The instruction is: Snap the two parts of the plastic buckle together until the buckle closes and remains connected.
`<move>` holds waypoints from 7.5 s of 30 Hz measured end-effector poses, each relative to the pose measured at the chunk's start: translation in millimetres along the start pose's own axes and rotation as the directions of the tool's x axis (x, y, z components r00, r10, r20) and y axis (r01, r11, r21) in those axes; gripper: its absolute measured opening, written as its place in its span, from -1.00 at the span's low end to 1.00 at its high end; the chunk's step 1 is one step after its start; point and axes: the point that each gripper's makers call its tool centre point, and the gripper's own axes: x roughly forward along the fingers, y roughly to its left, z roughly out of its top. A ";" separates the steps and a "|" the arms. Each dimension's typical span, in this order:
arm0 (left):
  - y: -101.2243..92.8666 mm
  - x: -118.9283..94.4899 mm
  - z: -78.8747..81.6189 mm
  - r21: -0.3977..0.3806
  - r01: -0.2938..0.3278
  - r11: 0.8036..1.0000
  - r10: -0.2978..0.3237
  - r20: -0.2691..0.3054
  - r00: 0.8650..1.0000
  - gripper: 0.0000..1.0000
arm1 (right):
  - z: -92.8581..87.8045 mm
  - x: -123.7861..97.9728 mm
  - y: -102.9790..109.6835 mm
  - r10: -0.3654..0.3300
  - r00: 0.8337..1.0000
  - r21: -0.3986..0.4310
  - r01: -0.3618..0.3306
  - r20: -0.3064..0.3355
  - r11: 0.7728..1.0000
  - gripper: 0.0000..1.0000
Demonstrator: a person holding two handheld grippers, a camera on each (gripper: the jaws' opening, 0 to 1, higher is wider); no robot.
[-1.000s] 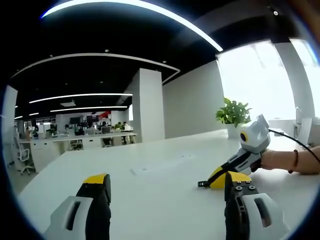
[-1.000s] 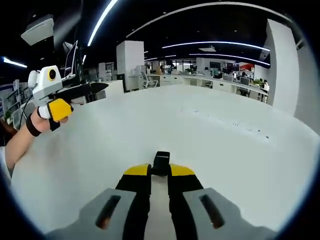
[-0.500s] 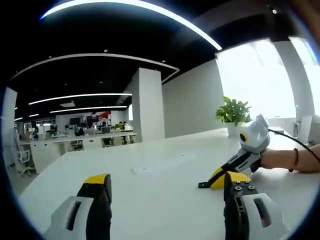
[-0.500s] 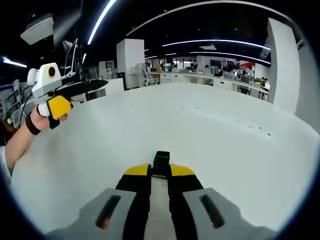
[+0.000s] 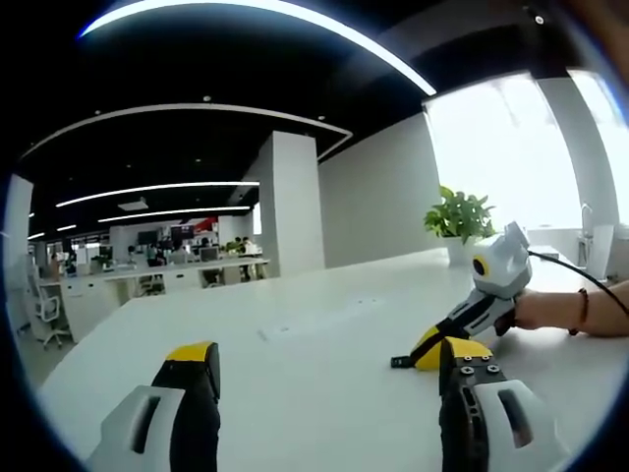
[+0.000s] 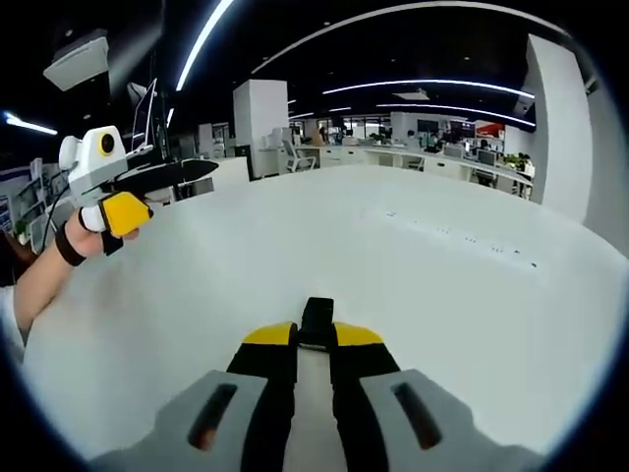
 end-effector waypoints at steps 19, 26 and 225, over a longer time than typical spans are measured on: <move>1.0 -1.2 -2.2 0.007 -0.002 1.000 0.002 -0.010 1.000 0.84 | 0.8 1.4 -1.8 0.005 1.000 -0.005 -0.005 0.007 1.000 -0.69; 0.3 -1.5 -3.2 0.011 -0.006 1.000 0.006 -0.013 1.000 0.84 | 2.8 2.8 -7.4 -0.008 1.000 -0.004 0.008 0.018 1.000 -0.53; -71.0 -128.6 -39.6 -0.083 0.024 0.996 -0.026 -0.013 1.000 0.87 | -2.1 -181.6 59.4 -0.268 0.920 -0.022 0.286 0.284 0.958 0.88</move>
